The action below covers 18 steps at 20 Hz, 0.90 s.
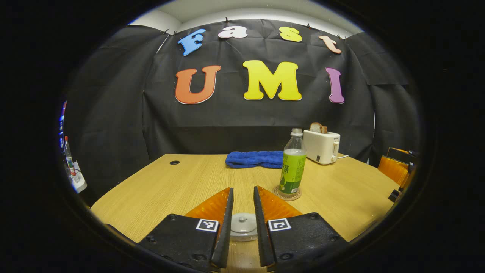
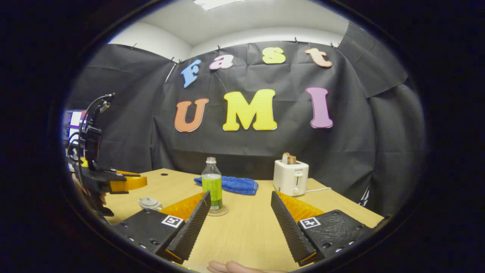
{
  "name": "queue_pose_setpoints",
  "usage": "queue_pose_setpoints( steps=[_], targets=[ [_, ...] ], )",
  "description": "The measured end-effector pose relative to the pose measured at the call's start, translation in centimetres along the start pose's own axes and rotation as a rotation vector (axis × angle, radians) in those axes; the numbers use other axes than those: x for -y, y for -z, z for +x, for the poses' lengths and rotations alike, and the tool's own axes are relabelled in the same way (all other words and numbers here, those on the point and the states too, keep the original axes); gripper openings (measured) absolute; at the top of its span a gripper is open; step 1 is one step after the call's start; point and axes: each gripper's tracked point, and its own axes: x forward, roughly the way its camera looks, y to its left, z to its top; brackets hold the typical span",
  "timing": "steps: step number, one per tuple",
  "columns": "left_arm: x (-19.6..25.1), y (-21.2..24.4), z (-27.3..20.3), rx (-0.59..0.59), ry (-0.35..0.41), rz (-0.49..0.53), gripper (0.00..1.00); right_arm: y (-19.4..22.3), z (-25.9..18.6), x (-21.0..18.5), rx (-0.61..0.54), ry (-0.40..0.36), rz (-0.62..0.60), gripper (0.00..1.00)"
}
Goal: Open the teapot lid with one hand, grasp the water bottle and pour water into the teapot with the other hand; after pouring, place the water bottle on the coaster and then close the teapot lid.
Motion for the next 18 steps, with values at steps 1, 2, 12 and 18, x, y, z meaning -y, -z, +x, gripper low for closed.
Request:
queue_pose_setpoints(
  steps=[1,2,12,18],
  targets=[
    [1.0,-0.5,-1.0,0.0,0.029,-0.012,0.43,-0.8,-0.6,0.3,0.013,0.006,-0.005,0.98],
    [1.8,-1.5,-2.0,0.013,0.049,-0.02,0.49,-1.7,-1.1,0.5,0.026,0.014,-0.008,0.97],
    [3.0,-7.7,-12.9,0.192,-0.007,-0.056,1.0,-7.1,-8.6,1.6,0.041,0.106,0.018,0.95],
    [3.8,-7.0,-13.8,0.181,-0.01,-0.02,1.0,-7.4,-10.3,3.7,0.041,0.164,-0.02,0.95]
  ],
)
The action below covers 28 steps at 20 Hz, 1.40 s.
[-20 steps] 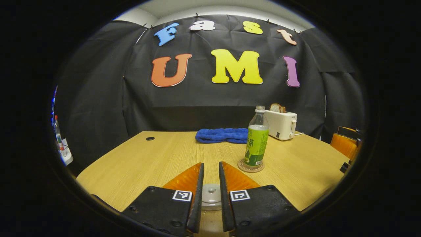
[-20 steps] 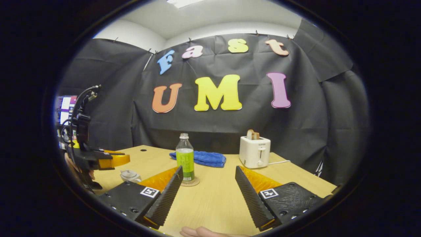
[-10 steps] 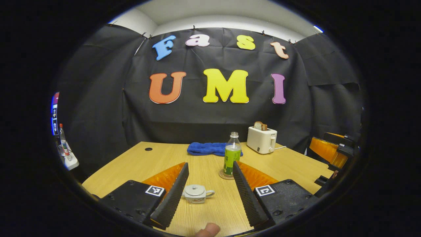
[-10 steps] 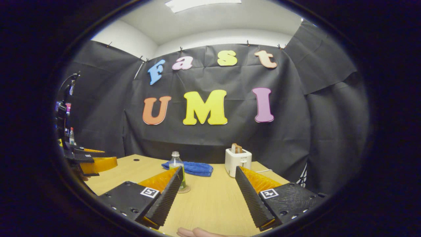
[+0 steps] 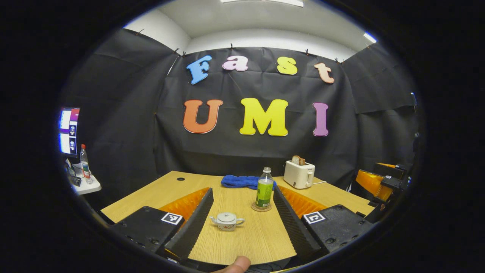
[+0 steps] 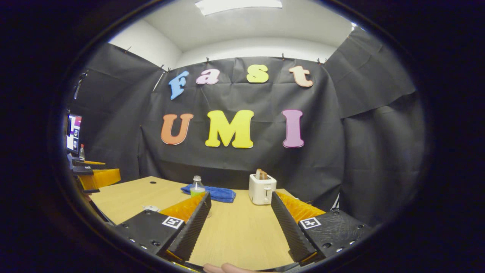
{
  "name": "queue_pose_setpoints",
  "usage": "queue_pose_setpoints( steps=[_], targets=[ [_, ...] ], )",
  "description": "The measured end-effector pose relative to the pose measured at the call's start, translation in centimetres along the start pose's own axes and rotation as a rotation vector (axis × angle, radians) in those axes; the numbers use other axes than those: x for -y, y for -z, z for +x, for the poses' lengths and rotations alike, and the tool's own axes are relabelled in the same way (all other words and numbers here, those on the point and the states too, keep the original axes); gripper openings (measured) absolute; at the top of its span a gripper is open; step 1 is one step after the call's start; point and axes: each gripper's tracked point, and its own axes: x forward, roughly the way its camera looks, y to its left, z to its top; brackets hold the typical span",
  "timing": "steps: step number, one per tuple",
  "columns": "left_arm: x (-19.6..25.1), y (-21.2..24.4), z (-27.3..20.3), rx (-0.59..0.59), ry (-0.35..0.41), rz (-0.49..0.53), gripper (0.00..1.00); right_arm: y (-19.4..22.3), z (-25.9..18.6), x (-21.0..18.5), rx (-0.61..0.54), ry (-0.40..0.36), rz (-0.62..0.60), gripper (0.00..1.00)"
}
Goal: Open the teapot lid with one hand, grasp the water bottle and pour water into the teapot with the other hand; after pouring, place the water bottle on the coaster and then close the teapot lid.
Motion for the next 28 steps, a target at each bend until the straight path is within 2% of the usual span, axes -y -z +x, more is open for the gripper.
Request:
queue_pose_setpoints(
  steps=[2,4,5,9,11,20,28],
  targets=[
    [-0.3,1.0,0.4,-0.018,-0.005,0.02,1.0,0.1,0.4,-0.3,0.001,-0.009,-0.001,0.97],
    [-0.8,2.0,0.8,-0.045,-0.022,0.034,1.0,0.8,0.9,-1.0,-0.014,-0.031,-0.004,0.95],
    [-1.0,2.1,1.0,-0.049,-0.033,0.033,1.0,1.1,1.0,-1.2,-0.019,-0.037,-0.005,0.97],
    [-1.4,1.6,1.1,-0.023,-0.037,0.006,1.0,1.8,1.2,-2.5,-0.036,-0.069,-0.012,0.95],
    [-1.5,1.2,1.0,-0.008,-0.037,-0.003,1.0,1.8,1.2,-2.5,-0.033,-0.069,-0.015,0.97],
    [-1.2,2.2,1.5,-0.03,-0.028,-0.006,1.0,2.6,1.6,-2.8,-0.043,-0.064,-0.03,0.93],
    [-1.3,2.0,1.6,-0.013,-0.022,-0.007,1.0,2.9,1.9,-3.0,-0.049,-0.06,-0.038,0.95]
  ],
)
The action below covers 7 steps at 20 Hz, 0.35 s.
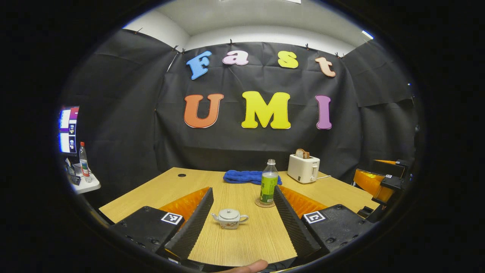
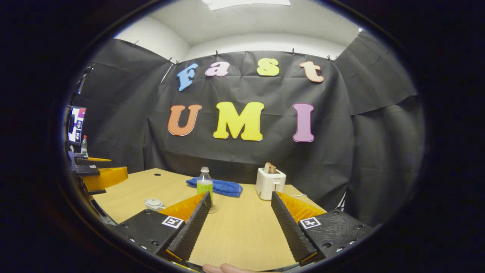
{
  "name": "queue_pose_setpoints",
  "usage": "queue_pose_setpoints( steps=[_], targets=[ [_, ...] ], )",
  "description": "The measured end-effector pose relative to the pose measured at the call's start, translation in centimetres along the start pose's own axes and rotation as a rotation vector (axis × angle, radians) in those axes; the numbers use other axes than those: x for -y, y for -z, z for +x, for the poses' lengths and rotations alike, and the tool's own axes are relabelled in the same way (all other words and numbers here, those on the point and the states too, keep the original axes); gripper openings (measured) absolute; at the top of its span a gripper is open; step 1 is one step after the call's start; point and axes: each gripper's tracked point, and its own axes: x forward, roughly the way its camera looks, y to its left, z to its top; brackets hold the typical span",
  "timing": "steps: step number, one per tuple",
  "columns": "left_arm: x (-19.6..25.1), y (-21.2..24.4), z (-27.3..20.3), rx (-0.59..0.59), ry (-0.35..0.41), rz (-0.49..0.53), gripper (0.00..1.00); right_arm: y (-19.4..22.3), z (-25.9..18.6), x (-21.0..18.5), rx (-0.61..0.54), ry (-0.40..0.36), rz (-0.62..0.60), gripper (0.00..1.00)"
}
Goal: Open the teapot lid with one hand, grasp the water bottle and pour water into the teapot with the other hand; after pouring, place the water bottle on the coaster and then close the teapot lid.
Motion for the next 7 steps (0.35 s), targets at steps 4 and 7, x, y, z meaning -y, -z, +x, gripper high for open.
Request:
queue_pose_setpoints(
  steps=[4,7],
  targets=[
    [-0.31,0.22,0.44,0.003,-0.002,0.002,1.0,0.57,0.51,0.09,-0.016,0.005,0.0,0.95],
    [-0.88,0.54,0.59,-0.007,-0.015,0.005,1.0,1.04,0.89,-0.13,-0.03,0.0,0.007,0.92]
  ],
)
